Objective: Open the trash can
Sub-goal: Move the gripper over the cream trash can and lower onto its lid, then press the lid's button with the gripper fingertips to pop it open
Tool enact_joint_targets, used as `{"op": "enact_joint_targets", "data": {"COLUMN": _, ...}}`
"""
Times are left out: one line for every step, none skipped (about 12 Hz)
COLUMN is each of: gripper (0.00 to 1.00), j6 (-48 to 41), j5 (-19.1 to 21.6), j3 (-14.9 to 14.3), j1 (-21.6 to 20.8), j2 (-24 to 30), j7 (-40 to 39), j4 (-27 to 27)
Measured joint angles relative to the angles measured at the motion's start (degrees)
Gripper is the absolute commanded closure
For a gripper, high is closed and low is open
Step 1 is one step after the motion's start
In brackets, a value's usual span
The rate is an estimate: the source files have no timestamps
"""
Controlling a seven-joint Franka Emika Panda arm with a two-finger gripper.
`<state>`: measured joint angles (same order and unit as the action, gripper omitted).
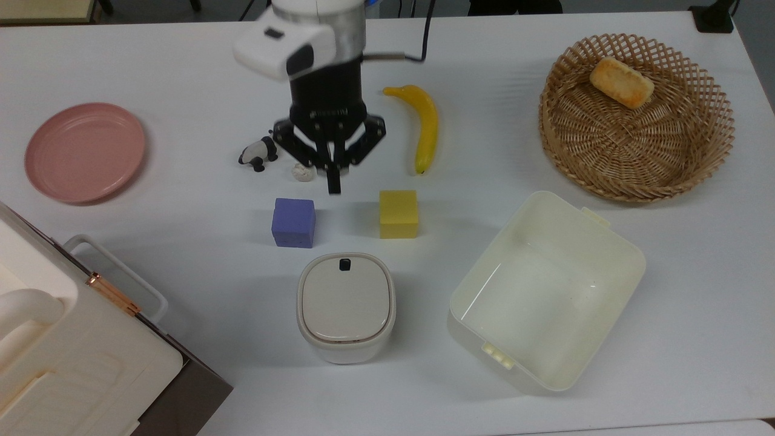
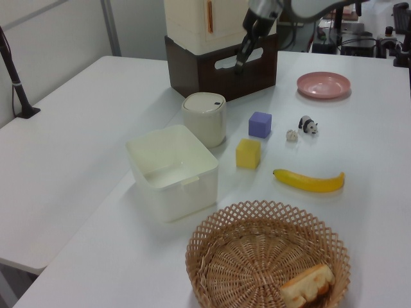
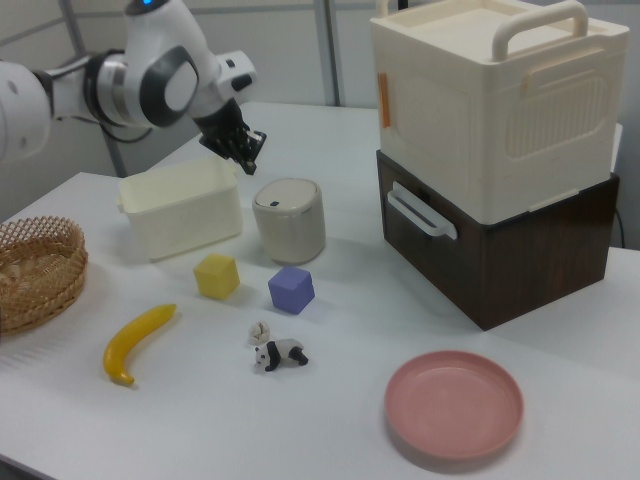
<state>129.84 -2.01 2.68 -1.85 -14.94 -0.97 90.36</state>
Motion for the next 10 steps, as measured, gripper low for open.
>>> {"op": "enact_joint_targets", "data": {"gripper": 1.0, "j6": 2.9, "j5": 0.0, "j3": 0.0, "j1": -0.1, "j2": -1.8, "j7": 0.0, "j4": 0.0}}
{"op": "enact_joint_targets", "data": {"gripper": 1.0, "j6": 5.6, "j5": 0.0, "j3": 0.0, "j1": -0.1, "j2": -3.3, "j7": 0.0, "j4": 0.0}}
{"op": "enact_joint_targets", "data": {"gripper": 1.0, "j6": 8.6, "j5": 0.0, "j3": 0.0, "j1": -0.1, "j2": -4.9, "j7": 0.0, "j4": 0.0}}
{"op": "enact_joint_targets", "data": {"gripper": 1.0, "j6": 11.3, "j5": 0.0, "j3": 0.0, "j1": -0.1, "j2": -6.4, "j7": 0.0, "j4": 0.0}}
{"op": "enact_joint_targets", "data": {"gripper": 1.0, "j6": 13.1, "j5": 0.0, "j3": 0.0, "j1": -0.1, "j2": -7.4, "j7": 0.0, "j4": 0.0}}
{"op": "enact_joint_targets", "data": {"gripper": 1.0, "j6": 15.4, "j5": 0.0, "j3": 0.0, "j1": -0.1, "j2": -8.8, "j7": 0.0, "j4": 0.0}}
{"op": "enact_joint_targets", "data": {"gripper": 1.0, "j6": 17.4, "j5": 0.0, "j3": 0.0, "j1": -0.2, "j2": -10.1, "j7": 0.0, "j4": 0.0}}
{"op": "enact_joint_targets", "data": {"gripper": 1.0, "j6": 18.4, "j5": 0.0, "j3": 0.0, "j1": -0.2, "j2": -10.8, "j7": 0.0, "j4": 0.0}}
{"op": "enact_joint_targets", "data": {"gripper": 1.0, "j6": 19.4, "j5": 0.0, "j3": 0.0, "j1": -0.2, "j2": -11.9, "j7": 0.0, "j4": 0.0}}
{"op": "enact_joint_targets", "data": {"gripper": 1.0, "j6": 19.8, "j5": 0.0, "j3": 0.0, "j1": -0.2, "j2": -12.6, "j7": 0.0, "j4": 0.0}}
